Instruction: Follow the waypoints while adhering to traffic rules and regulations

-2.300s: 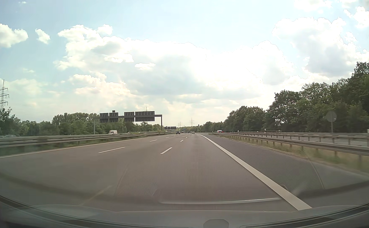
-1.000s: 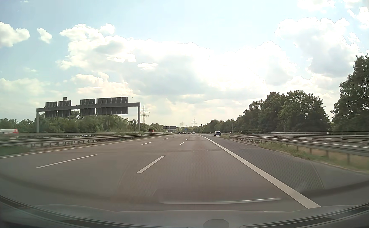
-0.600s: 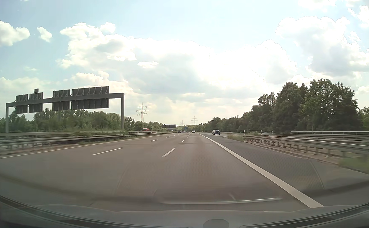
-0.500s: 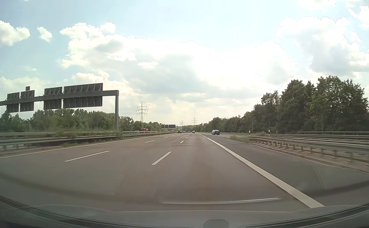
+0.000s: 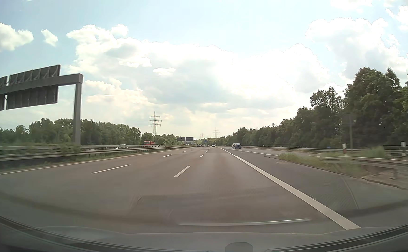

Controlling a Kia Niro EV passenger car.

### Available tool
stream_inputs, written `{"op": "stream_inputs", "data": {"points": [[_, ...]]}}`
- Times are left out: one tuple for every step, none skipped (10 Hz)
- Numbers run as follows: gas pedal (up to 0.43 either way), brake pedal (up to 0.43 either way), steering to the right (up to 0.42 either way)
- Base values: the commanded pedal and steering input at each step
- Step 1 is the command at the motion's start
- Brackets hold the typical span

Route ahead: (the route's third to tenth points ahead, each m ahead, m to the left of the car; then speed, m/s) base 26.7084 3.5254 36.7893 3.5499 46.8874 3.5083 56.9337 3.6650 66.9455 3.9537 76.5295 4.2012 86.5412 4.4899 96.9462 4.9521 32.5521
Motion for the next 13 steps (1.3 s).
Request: {"op": "stream_inputs", "data": {"points": [[0.0,0.03,-0.002],[0.0,0.03,-0.003],[0.0,0.03,-0.004],[0.0,0.03,-0.004],[0.0,0.03,-0.003],[0.0,0.03,-0.003],[0.0,0.037,-0.003],[0.0,0.03,-0.003],[0.0,0.037,-0.003],[0.0,0.03,-0.003],[0.0,0.037,-0.003],[0.0,0.03,-0.003],[0.0,0.03,-0.003]]}}
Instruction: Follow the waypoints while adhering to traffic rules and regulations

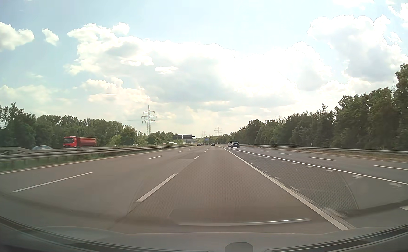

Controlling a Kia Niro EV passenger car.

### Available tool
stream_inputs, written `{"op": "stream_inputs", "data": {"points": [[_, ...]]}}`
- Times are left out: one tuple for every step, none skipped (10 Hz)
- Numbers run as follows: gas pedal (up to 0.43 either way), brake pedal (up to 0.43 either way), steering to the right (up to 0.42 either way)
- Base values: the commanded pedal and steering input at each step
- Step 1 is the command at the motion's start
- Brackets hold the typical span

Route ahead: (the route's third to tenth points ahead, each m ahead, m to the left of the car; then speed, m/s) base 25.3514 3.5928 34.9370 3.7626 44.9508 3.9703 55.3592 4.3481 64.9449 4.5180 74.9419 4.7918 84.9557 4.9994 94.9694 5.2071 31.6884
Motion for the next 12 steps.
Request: {"op": "stream_inputs", "data": {"points": [[0.0,0.03,-0.003],[0.0,0.03,-0.003],[0.0,0.03,-0.003],[0.0,0.03,-0.003],[0.0,0.03,-0.003],[0.0,0.03,-0.003],[0.0,0.03,-0.003],[0.0,0.03,-0.003],[0.0,0.037,-0.003],[0.0,0.03,-0.003],[0.0,0.03,-0.003],[0.0,0.037,-0.003]]}}
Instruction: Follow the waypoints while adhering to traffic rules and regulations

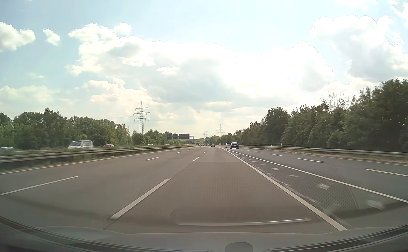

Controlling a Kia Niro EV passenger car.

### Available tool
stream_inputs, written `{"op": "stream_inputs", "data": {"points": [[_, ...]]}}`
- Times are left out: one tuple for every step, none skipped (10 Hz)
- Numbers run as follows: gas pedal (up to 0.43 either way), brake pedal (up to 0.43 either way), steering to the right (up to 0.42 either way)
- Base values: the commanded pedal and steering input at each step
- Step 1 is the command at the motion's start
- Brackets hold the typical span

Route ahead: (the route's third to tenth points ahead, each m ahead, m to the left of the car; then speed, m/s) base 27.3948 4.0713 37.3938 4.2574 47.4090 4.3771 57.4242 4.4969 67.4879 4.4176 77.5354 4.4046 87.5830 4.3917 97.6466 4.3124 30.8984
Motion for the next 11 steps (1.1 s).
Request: {"op": "stream_inputs", "data": {"points": [[0.0,0.03,-0.003],[0.0,0.037,-0.003],[0.008,0.03,-0.003],[0.047,0.03,-0.003],[0.047,0.03,-0.003],[0.059,0.03,-0.003],[0.059,0.03,-0.003],[0.059,0.03,-0.003],[0.059,0.03,-0.003],[0.059,0.03,-0.003],[0.067,0.03,-0.003]]}}
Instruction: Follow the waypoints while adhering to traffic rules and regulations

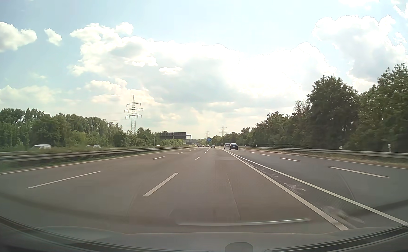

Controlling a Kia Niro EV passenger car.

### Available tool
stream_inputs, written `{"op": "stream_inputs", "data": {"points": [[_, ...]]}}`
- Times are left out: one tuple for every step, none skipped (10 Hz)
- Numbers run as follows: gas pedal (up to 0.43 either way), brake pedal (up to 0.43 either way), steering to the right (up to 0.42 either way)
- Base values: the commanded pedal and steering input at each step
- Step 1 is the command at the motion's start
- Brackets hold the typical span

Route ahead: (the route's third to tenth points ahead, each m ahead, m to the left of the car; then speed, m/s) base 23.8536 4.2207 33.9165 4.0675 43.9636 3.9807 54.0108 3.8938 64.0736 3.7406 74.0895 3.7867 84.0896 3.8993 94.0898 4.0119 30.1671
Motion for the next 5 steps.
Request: {"op": "stream_inputs", "data": {"points": [[0.067,0.03,-0.003],[0.067,0.037,-0.003],[0.067,0.03,-0.003],[0.079,0.03,-0.003],[0.079,0.03,-0.003]]}}
